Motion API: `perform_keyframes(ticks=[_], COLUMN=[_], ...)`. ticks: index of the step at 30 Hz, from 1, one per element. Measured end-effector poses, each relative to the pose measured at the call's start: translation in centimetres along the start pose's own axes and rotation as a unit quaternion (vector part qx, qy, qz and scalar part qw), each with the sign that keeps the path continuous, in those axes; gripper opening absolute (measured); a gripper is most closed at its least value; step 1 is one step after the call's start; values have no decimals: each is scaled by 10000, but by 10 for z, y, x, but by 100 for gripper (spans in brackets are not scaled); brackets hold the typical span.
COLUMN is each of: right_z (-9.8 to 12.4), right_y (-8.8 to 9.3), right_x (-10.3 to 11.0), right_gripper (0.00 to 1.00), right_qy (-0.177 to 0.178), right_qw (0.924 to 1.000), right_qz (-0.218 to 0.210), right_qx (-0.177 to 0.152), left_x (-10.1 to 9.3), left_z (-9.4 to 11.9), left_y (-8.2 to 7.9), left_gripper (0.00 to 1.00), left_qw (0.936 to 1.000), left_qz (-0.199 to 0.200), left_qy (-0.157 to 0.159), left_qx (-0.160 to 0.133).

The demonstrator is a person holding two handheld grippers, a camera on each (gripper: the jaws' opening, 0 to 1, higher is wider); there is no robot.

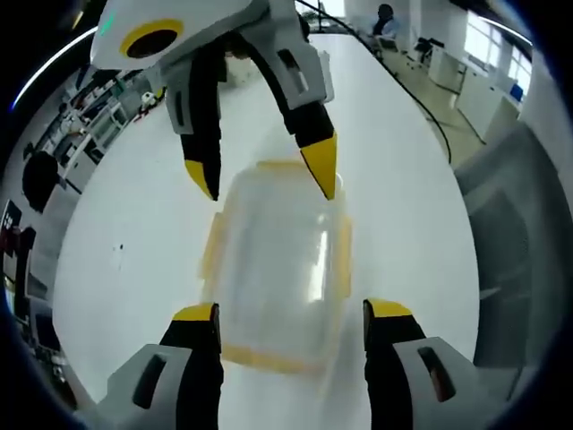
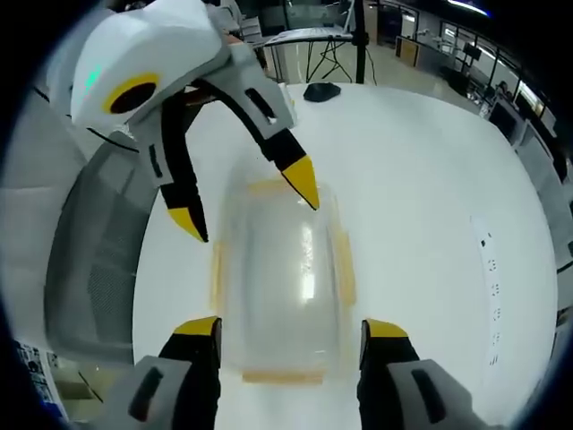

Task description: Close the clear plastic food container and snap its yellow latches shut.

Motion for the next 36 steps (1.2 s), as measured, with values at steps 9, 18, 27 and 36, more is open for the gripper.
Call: perform_keyframes(ticks=[9,18,27,36], right_z=[-3,-15,-20,-25], right_y=[4,10,11,12], right_x=[9,14,13,11], right_gripper=[70,75,74,73], right_qy=[84,347,536,748], right_qw=[9999,9990,9980,9961], right_qz=[2,278,339,458], right_qx=[-126,-34,-23,65], left_x=[8,7,12,10], left_z=[-3,-4,-10,-24], left_y=[6,7,9,15], left_gripper=[63,68,75,77], left_qw=[9999,9997,9995,9982], left_qz=[-88,-217,-307,-502], left_qy=[-6,49,-44,-64], left_qx=[72,99,114,325])
Point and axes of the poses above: the point that each gripper's makers call its tool centre point, and the gripper's own axes: z roughly backward along the fingers, x roughly to its left, y roughly out of its underside, the point moved 5 cm from there along z, roughly backward along the fingers, and after that the axes turned 8 degrees about -y, right-handed, at the moved point
